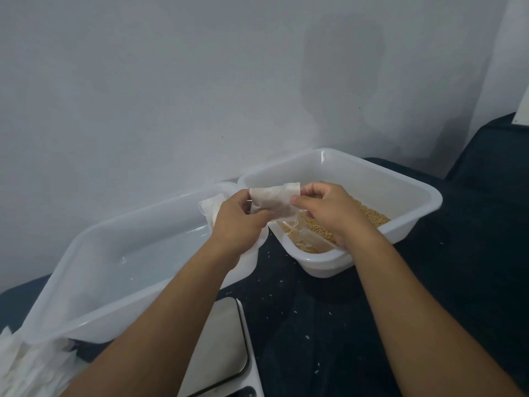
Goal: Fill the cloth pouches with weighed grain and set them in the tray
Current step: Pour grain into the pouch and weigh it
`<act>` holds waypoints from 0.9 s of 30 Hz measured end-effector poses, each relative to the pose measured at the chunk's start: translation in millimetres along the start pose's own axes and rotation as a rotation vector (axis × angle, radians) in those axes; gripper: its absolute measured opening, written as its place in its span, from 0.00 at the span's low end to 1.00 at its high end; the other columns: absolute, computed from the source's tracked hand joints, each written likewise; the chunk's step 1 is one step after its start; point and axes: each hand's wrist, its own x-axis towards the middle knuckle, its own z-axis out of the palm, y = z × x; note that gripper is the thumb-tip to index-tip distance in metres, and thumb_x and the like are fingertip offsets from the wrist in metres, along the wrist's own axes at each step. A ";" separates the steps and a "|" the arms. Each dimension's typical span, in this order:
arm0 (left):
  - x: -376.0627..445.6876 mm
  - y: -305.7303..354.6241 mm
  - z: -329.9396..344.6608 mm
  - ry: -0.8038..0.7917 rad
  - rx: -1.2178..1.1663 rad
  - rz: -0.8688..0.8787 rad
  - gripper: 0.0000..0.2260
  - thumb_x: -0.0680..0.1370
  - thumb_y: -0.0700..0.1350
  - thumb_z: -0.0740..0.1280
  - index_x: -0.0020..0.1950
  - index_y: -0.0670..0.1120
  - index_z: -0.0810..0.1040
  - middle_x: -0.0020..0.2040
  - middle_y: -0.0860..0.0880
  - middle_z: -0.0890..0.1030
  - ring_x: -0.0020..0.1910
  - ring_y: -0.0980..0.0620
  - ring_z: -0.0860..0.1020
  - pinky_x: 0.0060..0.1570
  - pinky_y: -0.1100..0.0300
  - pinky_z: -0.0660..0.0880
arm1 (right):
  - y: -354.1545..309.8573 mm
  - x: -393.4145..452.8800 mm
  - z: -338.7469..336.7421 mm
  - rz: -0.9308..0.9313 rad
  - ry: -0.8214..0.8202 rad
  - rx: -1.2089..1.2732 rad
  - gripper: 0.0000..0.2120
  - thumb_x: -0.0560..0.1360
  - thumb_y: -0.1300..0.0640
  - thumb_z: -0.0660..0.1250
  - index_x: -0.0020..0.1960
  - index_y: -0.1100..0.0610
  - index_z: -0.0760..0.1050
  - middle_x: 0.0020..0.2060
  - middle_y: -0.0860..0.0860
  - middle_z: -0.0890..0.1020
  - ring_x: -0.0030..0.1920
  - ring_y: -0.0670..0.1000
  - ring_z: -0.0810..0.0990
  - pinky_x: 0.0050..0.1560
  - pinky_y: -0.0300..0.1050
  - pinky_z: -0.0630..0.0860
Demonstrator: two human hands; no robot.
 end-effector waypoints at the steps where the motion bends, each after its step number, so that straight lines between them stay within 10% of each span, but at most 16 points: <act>1: -0.1 0.0 0.0 0.003 0.001 0.001 0.14 0.76 0.40 0.75 0.61 0.48 0.81 0.51 0.50 0.86 0.49 0.53 0.83 0.46 0.62 0.77 | 0.7 0.2 -0.1 0.001 0.002 0.000 0.02 0.75 0.53 0.76 0.44 0.49 0.84 0.39 0.43 0.86 0.40 0.42 0.83 0.46 0.43 0.80; 16: 1.1 2.5 5.0 0.021 -0.109 -0.025 0.13 0.76 0.39 0.76 0.59 0.49 0.83 0.53 0.52 0.87 0.55 0.53 0.84 0.59 0.55 0.80 | -4.7 -3.7 -0.2 0.041 -0.003 -0.028 0.07 0.74 0.50 0.73 0.44 0.54 0.82 0.48 0.55 0.85 0.54 0.59 0.84 0.58 0.62 0.82; 27: -1.3 1.8 12.0 0.093 -0.106 0.024 0.13 0.74 0.38 0.76 0.57 0.49 0.83 0.48 0.54 0.87 0.46 0.58 0.85 0.46 0.64 0.79 | -6.3 -6.7 1.1 -0.025 0.048 -0.113 0.07 0.74 0.50 0.71 0.41 0.53 0.78 0.37 0.48 0.80 0.38 0.48 0.77 0.41 0.47 0.75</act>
